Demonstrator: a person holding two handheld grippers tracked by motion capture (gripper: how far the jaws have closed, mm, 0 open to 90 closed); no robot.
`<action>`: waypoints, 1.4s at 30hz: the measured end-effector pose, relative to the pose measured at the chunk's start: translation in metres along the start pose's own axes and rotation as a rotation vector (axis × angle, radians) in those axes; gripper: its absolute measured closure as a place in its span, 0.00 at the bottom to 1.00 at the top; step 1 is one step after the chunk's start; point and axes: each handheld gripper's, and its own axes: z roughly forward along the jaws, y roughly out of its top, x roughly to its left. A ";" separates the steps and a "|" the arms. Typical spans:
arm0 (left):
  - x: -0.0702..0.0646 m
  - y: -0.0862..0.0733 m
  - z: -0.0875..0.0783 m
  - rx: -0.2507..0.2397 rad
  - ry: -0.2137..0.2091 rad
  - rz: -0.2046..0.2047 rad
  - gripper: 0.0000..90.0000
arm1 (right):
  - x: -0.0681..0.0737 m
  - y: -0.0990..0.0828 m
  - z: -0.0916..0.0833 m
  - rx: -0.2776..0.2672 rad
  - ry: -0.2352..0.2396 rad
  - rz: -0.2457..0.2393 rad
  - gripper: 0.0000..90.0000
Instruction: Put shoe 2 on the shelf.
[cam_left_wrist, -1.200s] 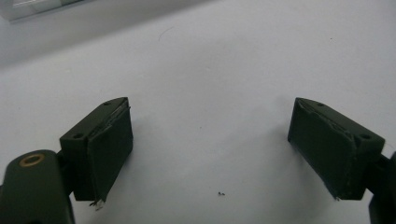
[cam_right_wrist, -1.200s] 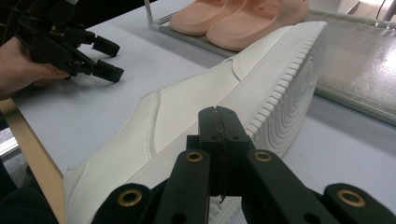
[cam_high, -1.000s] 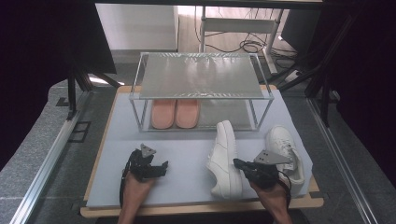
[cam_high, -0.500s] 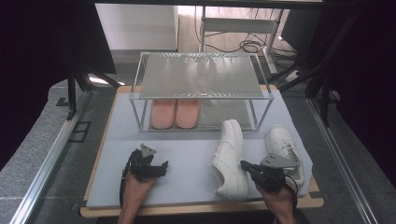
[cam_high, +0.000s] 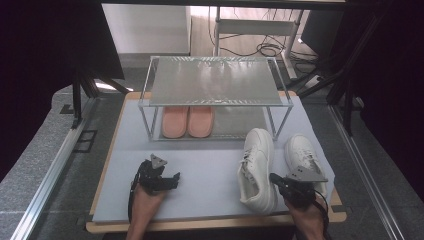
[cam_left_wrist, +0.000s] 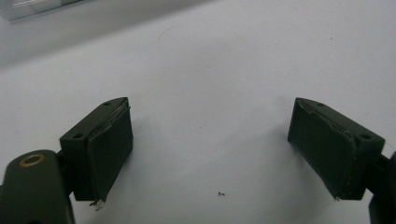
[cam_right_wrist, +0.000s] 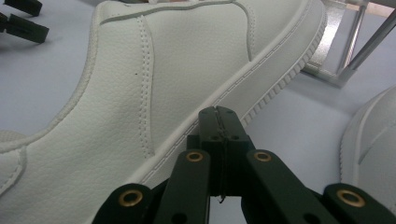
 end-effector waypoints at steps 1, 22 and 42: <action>0.000 0.000 0.000 0.000 0.000 0.000 0.16 | 0.000 0.000 0.000 0.003 -0.004 -0.001 1.00; 0.000 0.000 0.000 0.000 0.000 0.000 0.16 | 0.003 -0.012 0.007 0.079 -0.130 0.044 1.00; 0.000 0.000 0.000 0.002 0.000 0.001 0.16 | 0.011 -0.019 0.034 0.117 -0.242 0.126 1.00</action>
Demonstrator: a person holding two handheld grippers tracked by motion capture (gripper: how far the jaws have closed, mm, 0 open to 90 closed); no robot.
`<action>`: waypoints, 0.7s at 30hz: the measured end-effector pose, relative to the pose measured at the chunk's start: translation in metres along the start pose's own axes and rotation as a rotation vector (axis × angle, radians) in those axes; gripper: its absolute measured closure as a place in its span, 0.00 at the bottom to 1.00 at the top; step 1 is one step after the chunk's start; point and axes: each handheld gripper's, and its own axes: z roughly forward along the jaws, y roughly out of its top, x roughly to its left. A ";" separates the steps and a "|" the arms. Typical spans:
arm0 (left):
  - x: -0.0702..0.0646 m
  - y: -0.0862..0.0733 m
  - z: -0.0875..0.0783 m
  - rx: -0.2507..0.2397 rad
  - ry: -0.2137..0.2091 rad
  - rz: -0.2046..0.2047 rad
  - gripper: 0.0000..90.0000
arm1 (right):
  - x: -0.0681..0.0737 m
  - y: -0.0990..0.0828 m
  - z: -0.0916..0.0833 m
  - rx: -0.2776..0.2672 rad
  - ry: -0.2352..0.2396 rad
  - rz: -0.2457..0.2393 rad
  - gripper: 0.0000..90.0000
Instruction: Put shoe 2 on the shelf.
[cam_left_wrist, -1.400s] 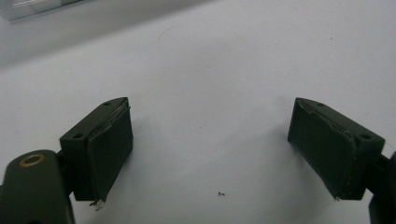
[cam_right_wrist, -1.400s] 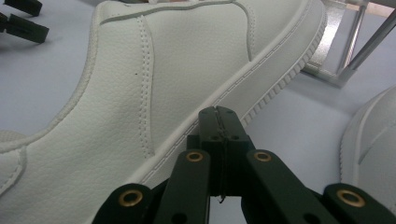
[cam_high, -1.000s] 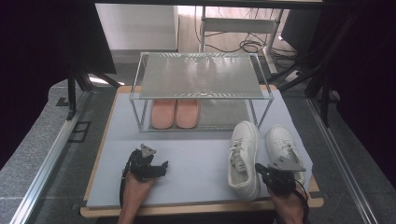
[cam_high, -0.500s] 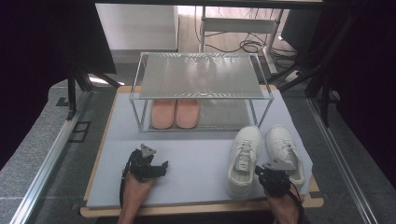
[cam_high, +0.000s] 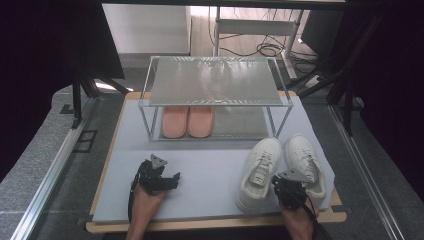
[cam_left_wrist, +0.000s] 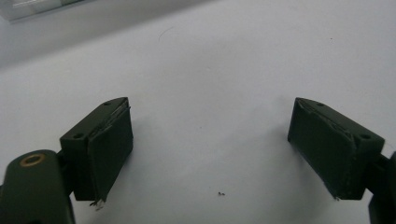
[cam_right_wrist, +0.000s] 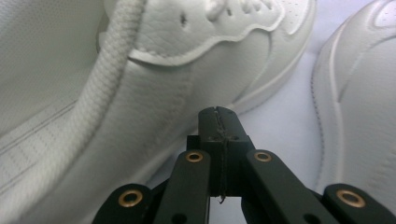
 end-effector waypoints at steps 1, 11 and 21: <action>0.000 0.000 0.000 0.000 0.000 0.000 0.16 | 0.001 0.000 0.001 -0.002 -0.012 -0.005 1.00; 0.000 0.000 0.000 0.000 0.001 -0.001 0.16 | 0.006 0.004 0.015 -0.049 0.053 0.020 1.00; 0.000 0.000 0.000 0.000 0.001 -0.002 0.16 | 0.005 0.014 0.025 -0.048 0.057 0.071 1.00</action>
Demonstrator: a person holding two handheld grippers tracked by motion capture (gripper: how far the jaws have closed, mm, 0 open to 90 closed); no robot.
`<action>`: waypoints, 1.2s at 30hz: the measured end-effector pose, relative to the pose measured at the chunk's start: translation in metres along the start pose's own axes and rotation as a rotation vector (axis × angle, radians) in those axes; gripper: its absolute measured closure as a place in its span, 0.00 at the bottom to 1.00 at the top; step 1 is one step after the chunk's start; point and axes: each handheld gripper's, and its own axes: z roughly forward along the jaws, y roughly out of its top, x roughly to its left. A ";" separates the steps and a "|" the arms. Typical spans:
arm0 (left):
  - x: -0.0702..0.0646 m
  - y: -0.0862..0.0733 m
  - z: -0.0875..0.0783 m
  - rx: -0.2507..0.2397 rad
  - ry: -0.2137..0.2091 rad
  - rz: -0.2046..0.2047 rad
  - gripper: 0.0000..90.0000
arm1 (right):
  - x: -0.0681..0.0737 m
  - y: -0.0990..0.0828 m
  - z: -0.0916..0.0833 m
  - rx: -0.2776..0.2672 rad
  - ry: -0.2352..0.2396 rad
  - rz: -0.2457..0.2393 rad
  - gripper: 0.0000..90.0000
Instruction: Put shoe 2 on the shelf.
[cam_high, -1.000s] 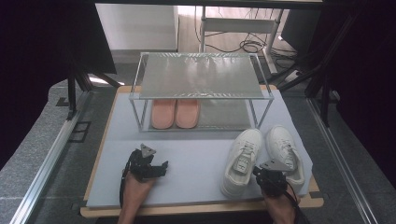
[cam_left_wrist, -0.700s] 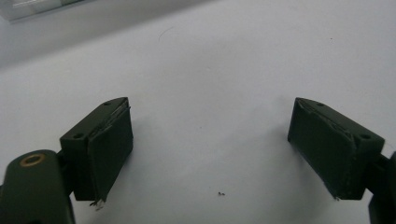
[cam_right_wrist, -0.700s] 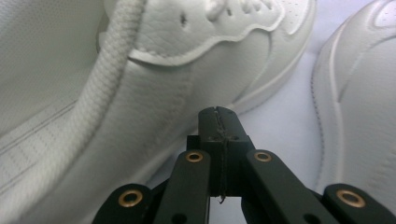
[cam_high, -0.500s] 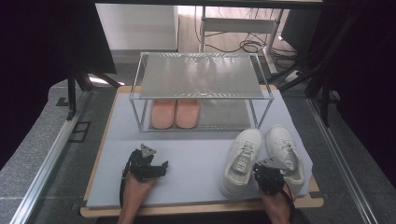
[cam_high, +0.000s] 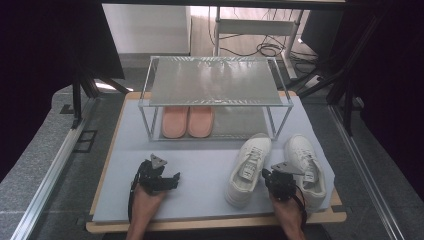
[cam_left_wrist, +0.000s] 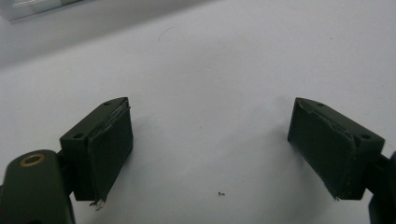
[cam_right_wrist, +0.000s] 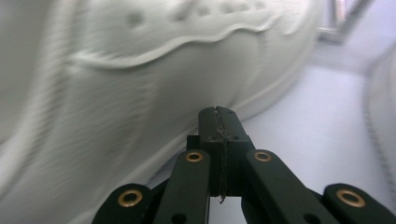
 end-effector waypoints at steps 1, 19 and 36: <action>0.000 0.000 0.000 0.000 0.000 0.000 0.16 | -0.001 0.001 0.001 0.002 -0.017 0.007 1.00; 0.000 0.000 0.000 0.000 0.000 0.000 0.16 | 0.006 0.010 0.018 -0.021 0.071 -0.009 1.00; 0.000 0.000 0.000 0.000 0.000 0.000 0.16 | -0.009 0.025 0.035 0.006 -0.018 0.035 1.00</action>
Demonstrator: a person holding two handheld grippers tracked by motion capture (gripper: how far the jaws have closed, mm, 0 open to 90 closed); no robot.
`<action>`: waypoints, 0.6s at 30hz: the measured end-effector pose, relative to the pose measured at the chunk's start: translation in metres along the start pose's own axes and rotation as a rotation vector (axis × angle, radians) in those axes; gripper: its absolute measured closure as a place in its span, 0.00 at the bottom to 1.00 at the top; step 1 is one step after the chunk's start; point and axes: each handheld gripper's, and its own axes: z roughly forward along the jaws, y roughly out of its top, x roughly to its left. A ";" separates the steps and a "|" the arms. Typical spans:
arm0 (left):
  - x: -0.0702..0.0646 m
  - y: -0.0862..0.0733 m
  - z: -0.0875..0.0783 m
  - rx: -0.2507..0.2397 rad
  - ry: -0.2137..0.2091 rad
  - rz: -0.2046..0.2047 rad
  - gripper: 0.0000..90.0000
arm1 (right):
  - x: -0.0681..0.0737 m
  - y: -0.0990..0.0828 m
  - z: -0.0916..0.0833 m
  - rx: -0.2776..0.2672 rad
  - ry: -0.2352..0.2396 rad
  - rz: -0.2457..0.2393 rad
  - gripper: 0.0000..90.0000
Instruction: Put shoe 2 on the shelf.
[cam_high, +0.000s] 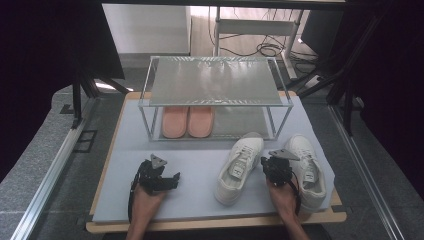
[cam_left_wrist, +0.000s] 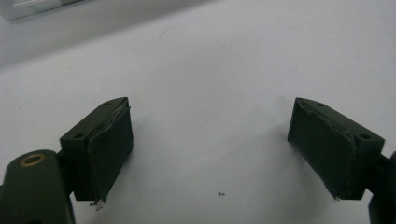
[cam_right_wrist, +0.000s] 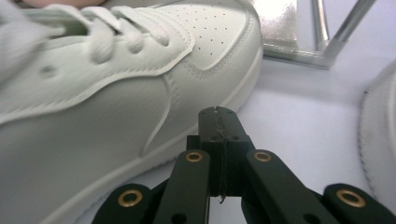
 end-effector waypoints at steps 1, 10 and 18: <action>0.000 0.000 0.000 0.000 0.000 0.000 0.16 | 0.000 0.000 0.003 0.006 0.007 0.003 1.00; 0.000 0.000 0.000 0.000 0.000 0.000 0.16 | 0.003 0.004 0.010 -0.005 0.075 0.009 1.00; 0.000 0.000 0.000 0.000 0.000 0.001 0.16 | 0.014 0.009 0.019 -0.005 0.151 -0.010 1.00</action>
